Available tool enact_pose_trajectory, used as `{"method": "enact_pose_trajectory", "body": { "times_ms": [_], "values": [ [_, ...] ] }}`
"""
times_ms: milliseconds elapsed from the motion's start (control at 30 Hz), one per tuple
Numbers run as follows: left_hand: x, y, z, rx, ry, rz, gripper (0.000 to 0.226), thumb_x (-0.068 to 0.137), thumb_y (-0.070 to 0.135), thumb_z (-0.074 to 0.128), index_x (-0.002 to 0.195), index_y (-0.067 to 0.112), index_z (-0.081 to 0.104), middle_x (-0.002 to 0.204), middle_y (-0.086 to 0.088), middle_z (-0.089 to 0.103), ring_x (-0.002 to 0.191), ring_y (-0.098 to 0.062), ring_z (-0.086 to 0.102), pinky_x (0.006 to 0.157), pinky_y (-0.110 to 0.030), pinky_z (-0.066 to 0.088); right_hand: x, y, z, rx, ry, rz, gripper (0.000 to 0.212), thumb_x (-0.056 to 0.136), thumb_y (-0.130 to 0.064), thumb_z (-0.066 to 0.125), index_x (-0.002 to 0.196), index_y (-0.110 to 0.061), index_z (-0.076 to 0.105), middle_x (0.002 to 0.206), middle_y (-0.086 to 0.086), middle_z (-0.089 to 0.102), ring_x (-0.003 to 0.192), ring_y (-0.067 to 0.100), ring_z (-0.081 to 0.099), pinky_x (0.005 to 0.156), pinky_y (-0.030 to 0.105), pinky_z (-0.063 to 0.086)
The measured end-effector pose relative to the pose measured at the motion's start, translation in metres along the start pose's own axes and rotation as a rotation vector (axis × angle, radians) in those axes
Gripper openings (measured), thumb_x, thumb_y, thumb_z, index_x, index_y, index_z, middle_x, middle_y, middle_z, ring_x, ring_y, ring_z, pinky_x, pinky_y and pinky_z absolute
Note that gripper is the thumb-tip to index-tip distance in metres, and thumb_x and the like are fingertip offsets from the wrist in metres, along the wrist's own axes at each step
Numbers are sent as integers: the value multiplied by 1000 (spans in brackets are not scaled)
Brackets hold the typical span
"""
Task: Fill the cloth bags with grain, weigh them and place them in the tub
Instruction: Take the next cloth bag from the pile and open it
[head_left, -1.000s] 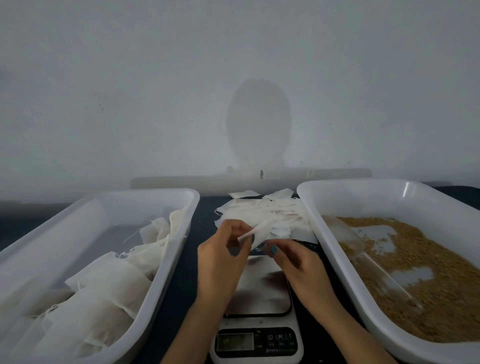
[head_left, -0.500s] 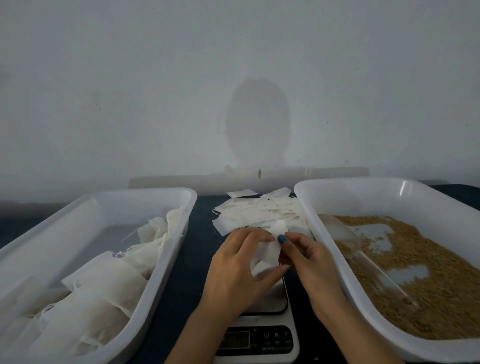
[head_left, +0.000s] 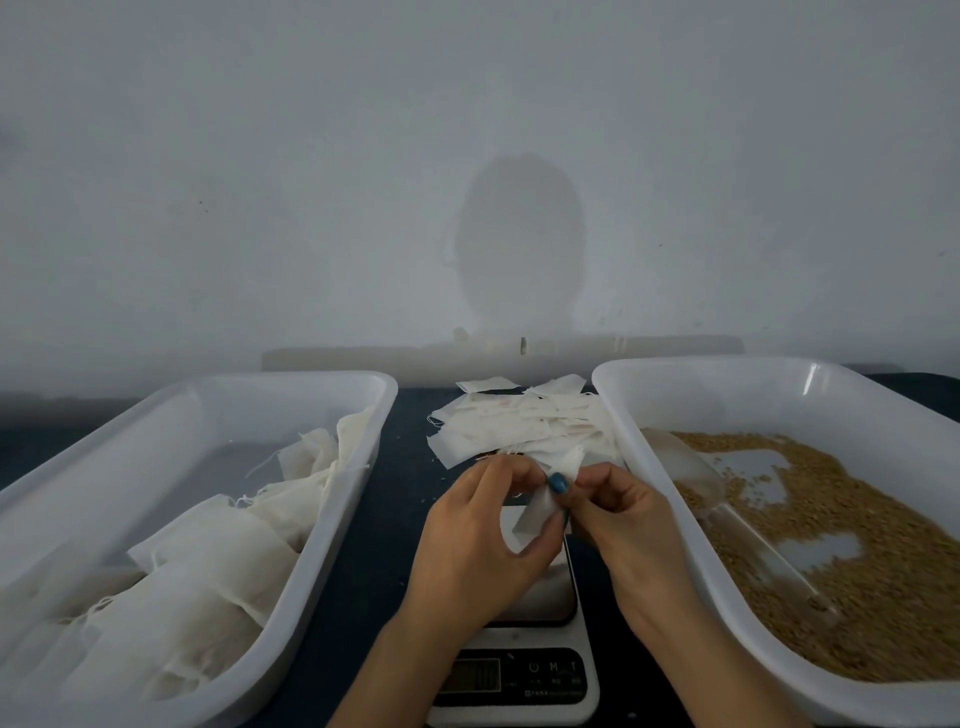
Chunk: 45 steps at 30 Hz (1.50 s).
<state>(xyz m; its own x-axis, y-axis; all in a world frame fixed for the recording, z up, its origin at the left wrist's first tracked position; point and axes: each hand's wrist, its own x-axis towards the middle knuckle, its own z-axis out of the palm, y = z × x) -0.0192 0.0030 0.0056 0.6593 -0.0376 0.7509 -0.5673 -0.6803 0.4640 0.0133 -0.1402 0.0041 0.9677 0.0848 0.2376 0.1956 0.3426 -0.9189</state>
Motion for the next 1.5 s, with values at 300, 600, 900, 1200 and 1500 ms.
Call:
{"method": "enact_pose_trajectory", "body": {
  "times_ms": [300, 600, 900, 1200, 1500],
  "values": [
    [4, 2, -2, -114, 18, -19, 4, 89, 17, 72, 90, 14, 73, 85, 14, 72, 77, -2, 68, 72, -19, 56, -1, -2, 1, -6, 58, -48, 32, 74, -25, 72, 70, -7, 46, 56, 2, 54, 49, 7, 53, 48, 18, 48],
    [7, -2, -7, -179, 166, -242, 4, 88, 10, 72, 88, 13, 75, 78, 13, 72, 74, -5, 71, 68, -14, 54, -5, 4, 0, -358, 56, -296, 13, 91, -4, 65, 86, -16, 61, 82, -2, 69, 71, 15, 70, 59, 22, 56],
    [9, -3, -9, -307, 171, -367, 8, 90, 15, 69, 95, 17, 75, 89, 11, 75, 86, -10, 72, 75, -22, 57, -16, 1, 1, -916, 44, -609, 27, 89, -42, 60, 109, -24, 64, 107, -12, 56, 89, 0, 58, 68, 14, 51],
    [11, -4, -8, -394, 149, -452, 7, 91, 19, 69, 85, 17, 73, 90, 11, 75, 84, -8, 71, 71, -17, 53, -12, 1, 0, -1111, 101, -876, 21, 81, -36, 77, 88, -17, 71, 98, -2, 60, 89, 13, 57, 68, 22, 50],
    [12, -5, -8, -619, -14, -424, 39, 87, 46, 69, 93, 8, 66, 98, 4, 75, 91, -12, 69, 79, -27, 54, -15, -3, 0, -1090, 56, -927, 13, 92, -32, 63, 91, -20, 69, 97, -18, 61, 88, 6, 54, 71, 11, 41]
  ]
}}
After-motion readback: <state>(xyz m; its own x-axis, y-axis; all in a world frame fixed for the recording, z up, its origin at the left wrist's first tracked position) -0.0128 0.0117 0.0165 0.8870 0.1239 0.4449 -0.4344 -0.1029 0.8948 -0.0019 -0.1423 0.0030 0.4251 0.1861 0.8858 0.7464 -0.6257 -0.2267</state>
